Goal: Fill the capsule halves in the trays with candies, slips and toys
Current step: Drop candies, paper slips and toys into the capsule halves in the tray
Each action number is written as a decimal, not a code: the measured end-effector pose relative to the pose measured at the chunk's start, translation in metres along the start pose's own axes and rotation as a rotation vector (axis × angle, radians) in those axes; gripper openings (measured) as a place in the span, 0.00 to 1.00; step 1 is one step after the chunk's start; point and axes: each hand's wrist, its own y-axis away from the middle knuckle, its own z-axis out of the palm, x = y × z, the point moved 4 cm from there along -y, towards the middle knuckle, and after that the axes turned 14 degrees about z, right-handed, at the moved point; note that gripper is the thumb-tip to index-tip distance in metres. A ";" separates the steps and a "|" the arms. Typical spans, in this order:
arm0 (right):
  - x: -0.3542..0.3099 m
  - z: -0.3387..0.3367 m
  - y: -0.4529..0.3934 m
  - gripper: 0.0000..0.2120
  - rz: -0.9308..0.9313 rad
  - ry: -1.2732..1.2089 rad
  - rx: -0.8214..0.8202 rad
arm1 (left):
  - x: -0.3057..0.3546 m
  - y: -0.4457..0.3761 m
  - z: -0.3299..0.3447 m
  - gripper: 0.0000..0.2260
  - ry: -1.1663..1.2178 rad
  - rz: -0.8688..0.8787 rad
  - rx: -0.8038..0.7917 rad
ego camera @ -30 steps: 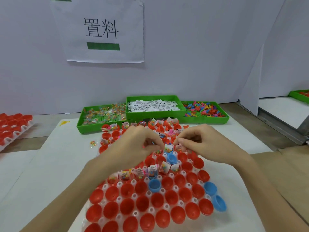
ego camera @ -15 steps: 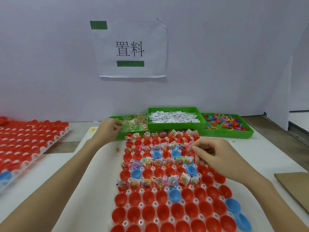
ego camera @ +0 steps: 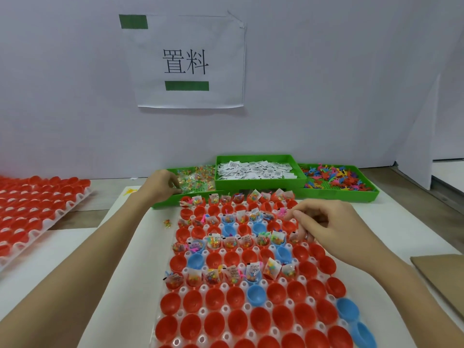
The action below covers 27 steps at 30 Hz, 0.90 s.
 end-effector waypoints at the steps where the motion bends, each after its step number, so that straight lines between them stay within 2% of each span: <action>1: 0.001 -0.001 0.000 0.09 0.002 0.000 0.003 | 0.000 0.001 -0.001 0.09 0.015 -0.001 0.027; 6: 0.004 0.000 -0.001 0.10 0.000 -0.002 0.007 | 0.009 0.009 -0.003 0.06 0.012 0.047 0.140; 10: 0.003 0.002 -0.001 0.10 0.000 0.007 0.010 | 0.008 0.022 -0.009 0.08 0.048 0.080 0.337; 13: 0.003 0.003 -0.001 0.10 -0.009 0.011 0.013 | 0.009 0.034 -0.012 0.14 0.106 0.066 0.463; 16: 0.004 0.003 -0.002 0.10 0.001 0.011 0.007 | 0.017 0.049 -0.015 0.16 0.276 0.030 0.520; 21: 0.008 0.000 -0.004 0.11 0.024 -0.008 0.000 | 0.042 0.101 -0.010 0.06 0.591 -0.006 0.556; 27: 0.010 0.001 -0.007 0.11 0.019 -0.056 0.097 | 0.072 0.155 -0.003 0.11 0.723 0.091 0.595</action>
